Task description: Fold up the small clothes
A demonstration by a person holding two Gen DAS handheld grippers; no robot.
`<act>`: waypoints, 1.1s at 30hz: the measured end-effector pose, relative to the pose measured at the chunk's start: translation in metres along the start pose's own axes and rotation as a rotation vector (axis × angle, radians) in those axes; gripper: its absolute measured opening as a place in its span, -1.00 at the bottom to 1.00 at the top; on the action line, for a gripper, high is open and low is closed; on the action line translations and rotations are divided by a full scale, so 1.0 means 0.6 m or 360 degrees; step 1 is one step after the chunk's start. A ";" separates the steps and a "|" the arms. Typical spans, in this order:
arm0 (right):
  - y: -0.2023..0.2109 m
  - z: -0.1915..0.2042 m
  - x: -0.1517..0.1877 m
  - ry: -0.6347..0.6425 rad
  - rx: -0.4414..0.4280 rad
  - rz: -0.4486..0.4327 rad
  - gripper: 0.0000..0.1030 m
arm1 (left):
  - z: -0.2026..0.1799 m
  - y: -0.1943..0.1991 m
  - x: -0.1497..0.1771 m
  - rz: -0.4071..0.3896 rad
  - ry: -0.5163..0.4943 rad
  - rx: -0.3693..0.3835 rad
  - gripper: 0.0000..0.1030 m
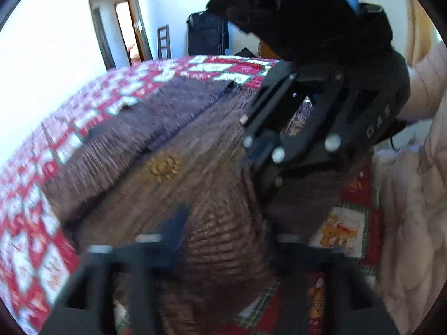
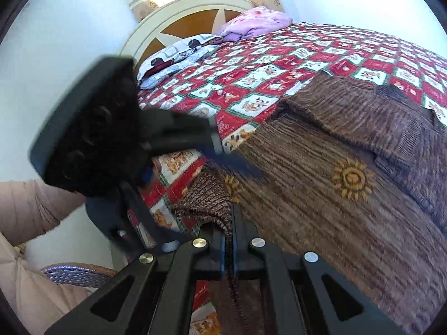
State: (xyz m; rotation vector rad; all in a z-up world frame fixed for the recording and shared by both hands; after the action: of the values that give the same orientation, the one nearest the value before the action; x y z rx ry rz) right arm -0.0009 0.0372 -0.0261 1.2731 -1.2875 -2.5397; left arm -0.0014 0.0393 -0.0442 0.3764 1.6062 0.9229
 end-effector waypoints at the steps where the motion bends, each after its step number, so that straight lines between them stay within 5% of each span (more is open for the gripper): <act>1: -0.001 -0.009 -0.005 -0.0018 -0.0005 -0.0007 -0.94 | 0.010 -0.004 0.004 -0.0002 0.0089 0.0022 -0.70; 4: -0.002 -0.034 -0.012 -0.0086 0.0041 -0.0024 -0.89 | 0.022 -0.003 0.014 -0.0050 0.0256 0.0081 -0.78; 8: 0.040 -0.094 -0.009 -0.0391 0.0186 -0.0219 -0.29 | 0.038 -0.012 0.022 -0.0045 0.0483 0.0123 -0.77; 13: 0.150 -0.148 0.044 -0.0689 0.0337 -0.0420 -0.29 | 0.063 -0.031 0.049 0.0007 0.0772 0.0124 -0.51; 17: 0.242 -0.133 0.139 -0.0856 0.0526 -0.0400 -0.29 | 0.060 -0.022 0.044 -0.0044 0.0879 0.0324 0.40; 19: 0.274 -0.109 0.191 -0.0924 0.0624 -0.0347 -0.28 | 0.056 -0.024 0.030 -0.0050 0.0846 0.0296 0.51; 23: 0.308 -0.051 0.269 -0.1028 0.0742 -0.0223 -0.28 | 0.057 -0.035 0.025 -0.0085 0.0872 0.0209 0.46; 25: 0.314 -0.025 0.298 -0.1018 0.0759 -0.0183 -0.27 | 0.067 -0.048 0.024 -0.0101 0.0874 0.0113 0.12; 27: 0.307 0.001 0.309 -0.0985 0.0721 -0.0158 -0.05 | 0.069 -0.049 0.029 -0.0090 0.0865 -0.0007 -0.50; 33: 0.252 0.075 0.285 -0.0663 0.0644 -0.0073 0.28 | 0.070 -0.039 0.049 -0.0155 0.1003 -0.0012 -0.69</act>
State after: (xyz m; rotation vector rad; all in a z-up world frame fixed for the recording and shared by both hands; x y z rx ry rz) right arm -0.1931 -0.0933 -0.0206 0.8343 -1.9531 -2.7708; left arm 0.0357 0.0597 -0.0815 -0.0116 2.1676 1.0305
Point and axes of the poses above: each gripper's, at about its wrist camera, not at the fingertips, and y roughly against the way its jaws point, z to its left, x to its underside, the point moved 3 cm from there along -y, roughly the way its jaws point, and after that the axes turned 5 degrees about y, right-handed, at the moved point
